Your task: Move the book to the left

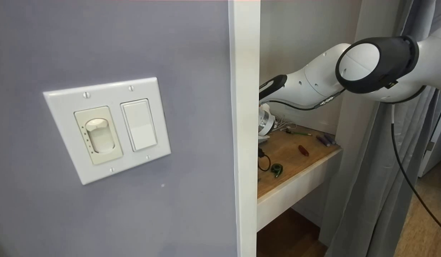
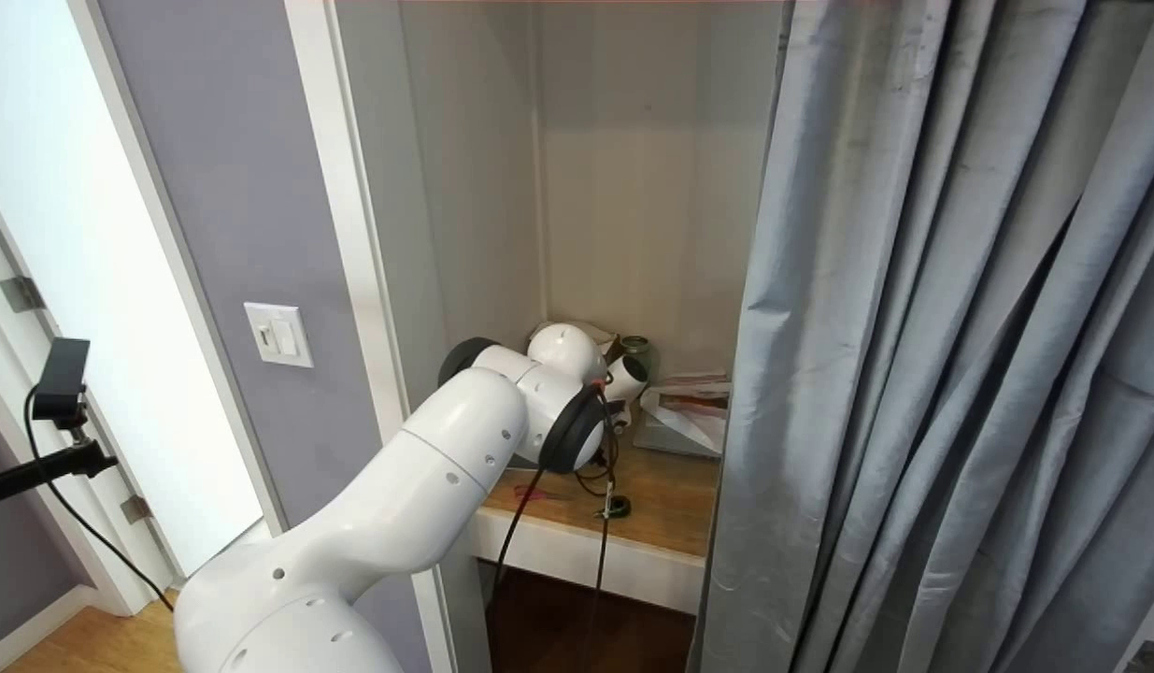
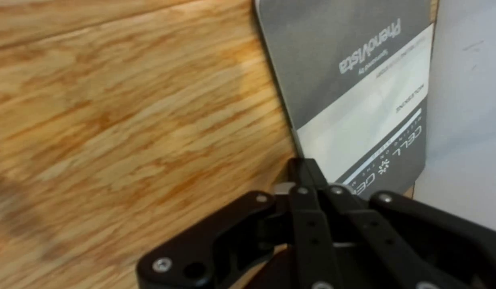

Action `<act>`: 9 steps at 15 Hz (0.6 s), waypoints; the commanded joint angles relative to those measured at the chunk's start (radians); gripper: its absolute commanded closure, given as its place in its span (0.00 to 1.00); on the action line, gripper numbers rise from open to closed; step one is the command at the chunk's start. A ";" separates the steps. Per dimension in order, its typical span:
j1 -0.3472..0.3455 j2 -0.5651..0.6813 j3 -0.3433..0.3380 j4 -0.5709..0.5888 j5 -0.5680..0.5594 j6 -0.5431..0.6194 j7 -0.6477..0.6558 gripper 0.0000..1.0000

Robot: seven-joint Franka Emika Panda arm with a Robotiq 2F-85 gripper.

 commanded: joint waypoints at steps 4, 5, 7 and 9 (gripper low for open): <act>0.063 0.026 -0.087 0.060 -0.022 -0.081 0.226 1.00; 0.069 0.023 -0.099 0.063 -0.024 -0.100 0.258 1.00; 0.077 0.015 -0.118 0.069 -0.027 -0.158 0.318 1.00; 0.080 0.006 -0.132 0.074 -0.030 -0.225 0.361 1.00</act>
